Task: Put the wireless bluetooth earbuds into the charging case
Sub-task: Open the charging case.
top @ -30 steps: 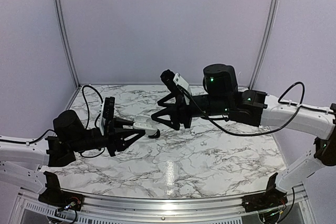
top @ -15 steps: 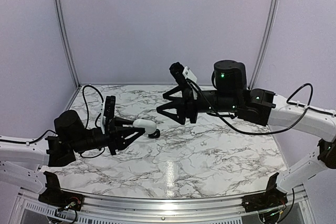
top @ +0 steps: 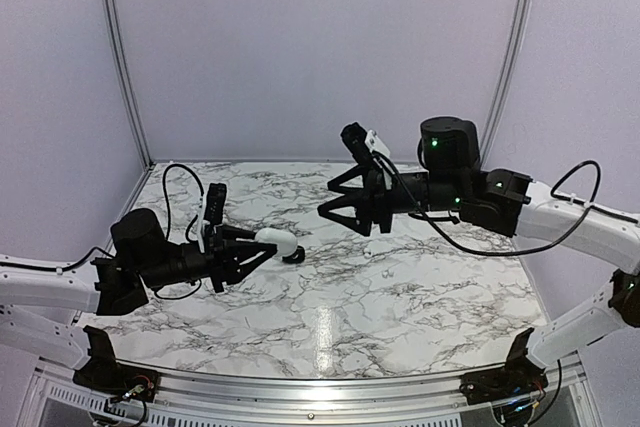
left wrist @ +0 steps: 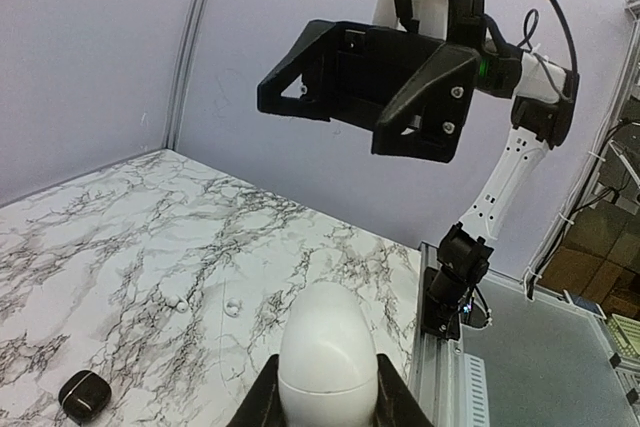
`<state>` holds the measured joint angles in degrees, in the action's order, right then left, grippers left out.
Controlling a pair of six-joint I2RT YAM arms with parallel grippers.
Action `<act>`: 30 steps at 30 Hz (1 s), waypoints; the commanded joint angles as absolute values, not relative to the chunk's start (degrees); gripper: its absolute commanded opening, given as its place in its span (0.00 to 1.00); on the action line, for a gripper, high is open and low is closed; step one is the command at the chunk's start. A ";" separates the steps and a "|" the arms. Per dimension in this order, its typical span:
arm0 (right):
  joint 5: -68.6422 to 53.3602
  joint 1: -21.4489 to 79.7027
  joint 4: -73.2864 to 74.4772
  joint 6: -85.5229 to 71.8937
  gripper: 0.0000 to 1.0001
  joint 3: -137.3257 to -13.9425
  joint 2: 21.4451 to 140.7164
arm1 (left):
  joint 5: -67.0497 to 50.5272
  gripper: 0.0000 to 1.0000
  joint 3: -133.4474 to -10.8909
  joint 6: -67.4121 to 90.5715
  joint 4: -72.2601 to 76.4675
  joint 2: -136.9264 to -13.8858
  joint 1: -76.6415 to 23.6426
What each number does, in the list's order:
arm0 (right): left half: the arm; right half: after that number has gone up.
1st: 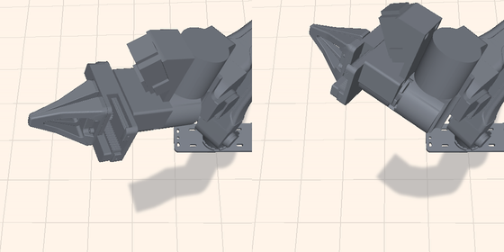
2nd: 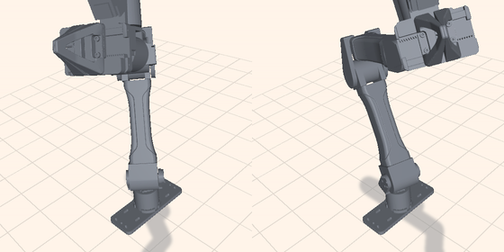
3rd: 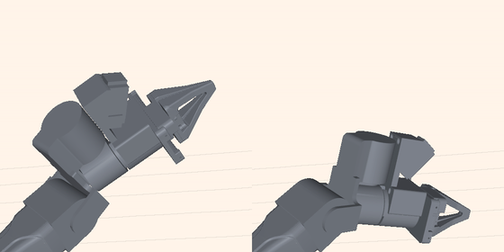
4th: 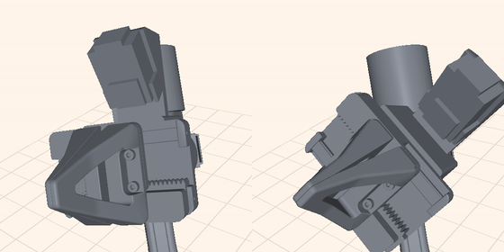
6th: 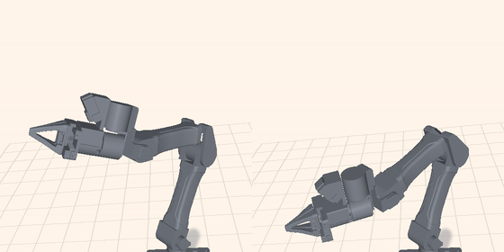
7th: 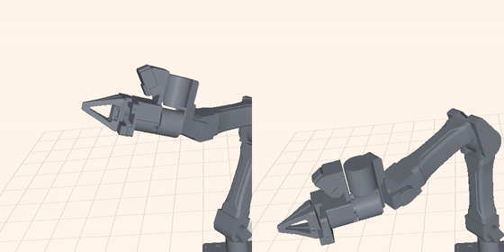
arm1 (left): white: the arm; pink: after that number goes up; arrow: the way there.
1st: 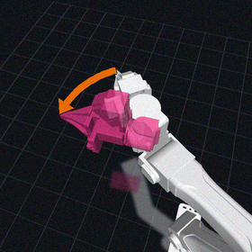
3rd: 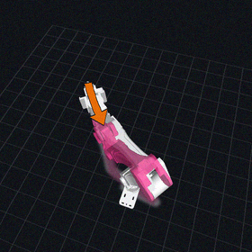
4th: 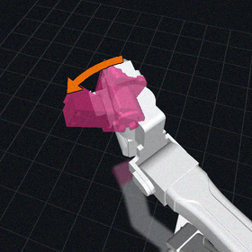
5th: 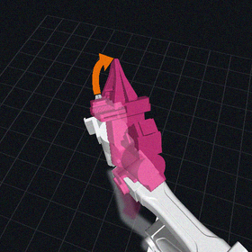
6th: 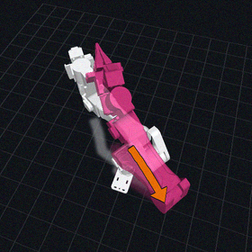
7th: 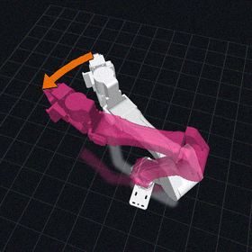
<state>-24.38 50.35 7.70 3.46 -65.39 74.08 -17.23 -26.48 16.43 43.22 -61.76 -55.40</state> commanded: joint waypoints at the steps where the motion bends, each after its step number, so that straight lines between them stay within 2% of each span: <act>1: -27.67 55.26 10.47 5.42 0.67 -71.05 78.28 | -20.46 0.00 -27.79 15.80 43.80 -62.96 -55.19; 12: -28.62 58.75 12.62 5.62 0.65 -75.62 85.13 | -22.50 0.00 -28.12 14.79 44.12 -62.54 -56.20; 30: -28.28 58.97 17.21 6.49 0.64 -77.78 88.08 | -22.21 0.00 -27.82 14.85 44.37 -61.89 -56.34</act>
